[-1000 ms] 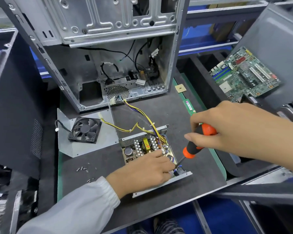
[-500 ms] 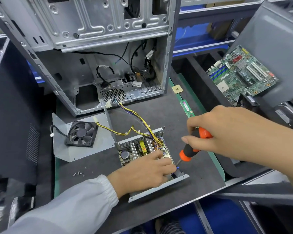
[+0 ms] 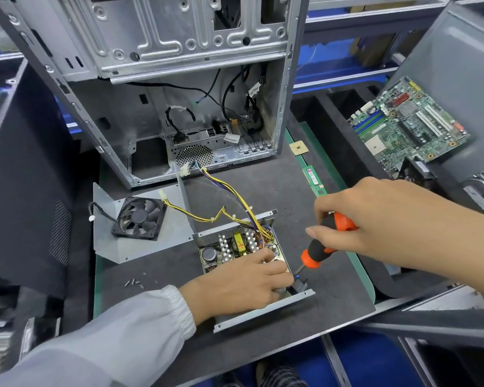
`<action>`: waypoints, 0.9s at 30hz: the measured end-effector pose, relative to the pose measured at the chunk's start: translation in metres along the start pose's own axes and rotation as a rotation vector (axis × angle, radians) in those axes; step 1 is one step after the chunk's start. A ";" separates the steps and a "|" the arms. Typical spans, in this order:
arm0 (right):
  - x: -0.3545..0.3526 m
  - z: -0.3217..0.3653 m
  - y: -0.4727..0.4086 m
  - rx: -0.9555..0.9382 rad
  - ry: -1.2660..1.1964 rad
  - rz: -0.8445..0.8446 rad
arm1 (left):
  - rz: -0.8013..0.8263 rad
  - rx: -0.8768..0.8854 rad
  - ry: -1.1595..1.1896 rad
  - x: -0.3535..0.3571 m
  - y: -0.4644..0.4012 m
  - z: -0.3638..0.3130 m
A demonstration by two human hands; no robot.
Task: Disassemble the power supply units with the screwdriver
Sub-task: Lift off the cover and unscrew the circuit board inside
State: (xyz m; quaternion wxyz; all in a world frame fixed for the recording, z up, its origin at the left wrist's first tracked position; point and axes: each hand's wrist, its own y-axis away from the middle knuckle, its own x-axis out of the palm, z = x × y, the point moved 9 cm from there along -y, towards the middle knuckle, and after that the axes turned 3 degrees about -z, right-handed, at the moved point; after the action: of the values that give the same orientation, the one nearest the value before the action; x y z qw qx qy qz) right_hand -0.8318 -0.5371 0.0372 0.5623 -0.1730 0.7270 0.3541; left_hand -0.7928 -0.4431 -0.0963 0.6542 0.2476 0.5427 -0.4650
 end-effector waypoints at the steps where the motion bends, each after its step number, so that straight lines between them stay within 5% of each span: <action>1: 0.000 -0.001 0.000 0.000 0.000 0.004 | -0.012 -0.007 0.007 -0.001 0.000 0.000; 10: 0.002 -0.010 0.000 0.003 -0.043 -0.033 | -0.214 -0.351 0.147 -0.033 0.035 0.037; 18: -0.007 -0.006 -0.012 0.009 -0.051 -0.118 | -0.233 -0.562 0.261 -0.033 0.072 0.053; 23: -0.003 -0.004 -0.016 -0.010 -0.045 -0.118 | -0.229 -0.550 0.509 -0.030 0.061 0.047; 27: 0.001 -0.003 -0.020 -0.008 -0.074 -0.091 | -0.097 -0.301 0.460 -0.021 0.026 0.025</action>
State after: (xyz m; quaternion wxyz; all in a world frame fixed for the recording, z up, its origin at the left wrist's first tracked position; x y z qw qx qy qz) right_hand -0.8215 -0.5524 0.0299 0.6038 -0.1946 0.6956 0.3372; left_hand -0.7570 -0.4454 -0.0741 0.5202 0.2206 0.7512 -0.3413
